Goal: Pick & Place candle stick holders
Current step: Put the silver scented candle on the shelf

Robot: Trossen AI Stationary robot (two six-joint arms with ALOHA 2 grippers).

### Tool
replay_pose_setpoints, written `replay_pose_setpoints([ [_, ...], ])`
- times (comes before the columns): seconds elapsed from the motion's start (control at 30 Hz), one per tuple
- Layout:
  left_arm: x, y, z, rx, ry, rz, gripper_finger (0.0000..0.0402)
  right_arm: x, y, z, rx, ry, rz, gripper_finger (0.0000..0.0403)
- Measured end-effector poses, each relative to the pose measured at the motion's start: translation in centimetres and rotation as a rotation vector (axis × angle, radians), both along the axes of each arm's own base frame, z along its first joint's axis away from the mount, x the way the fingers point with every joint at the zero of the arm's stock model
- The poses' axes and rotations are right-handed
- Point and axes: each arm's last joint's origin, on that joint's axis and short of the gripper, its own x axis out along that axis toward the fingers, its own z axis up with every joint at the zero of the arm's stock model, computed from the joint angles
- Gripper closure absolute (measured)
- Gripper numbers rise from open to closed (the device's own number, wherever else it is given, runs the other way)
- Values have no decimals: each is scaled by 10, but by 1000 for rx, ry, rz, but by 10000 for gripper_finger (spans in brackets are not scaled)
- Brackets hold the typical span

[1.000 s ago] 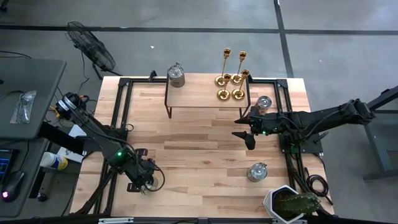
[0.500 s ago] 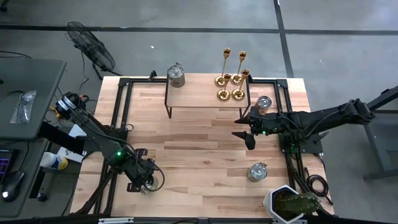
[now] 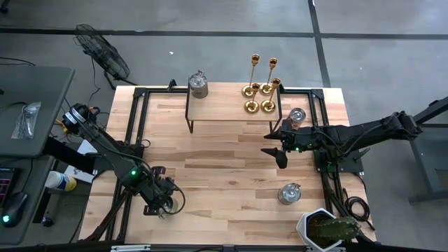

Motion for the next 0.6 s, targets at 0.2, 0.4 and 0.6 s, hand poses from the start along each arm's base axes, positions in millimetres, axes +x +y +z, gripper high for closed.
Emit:
replay_pose_setpoints([
  [0.2, 2, 0, 0, 28, -44, 23, 398, 0, 0, 0, 0, 0, 0, 125],
  [0.4, 2, 0, 0, 18, -34, -13, 400, 0, 0, 0, 0, 0, 0, 125],
  [0.6, 2, 0, 0, 20, -40, 36, 401, 0, 0, 0, 0, 0, 0, 125],
])
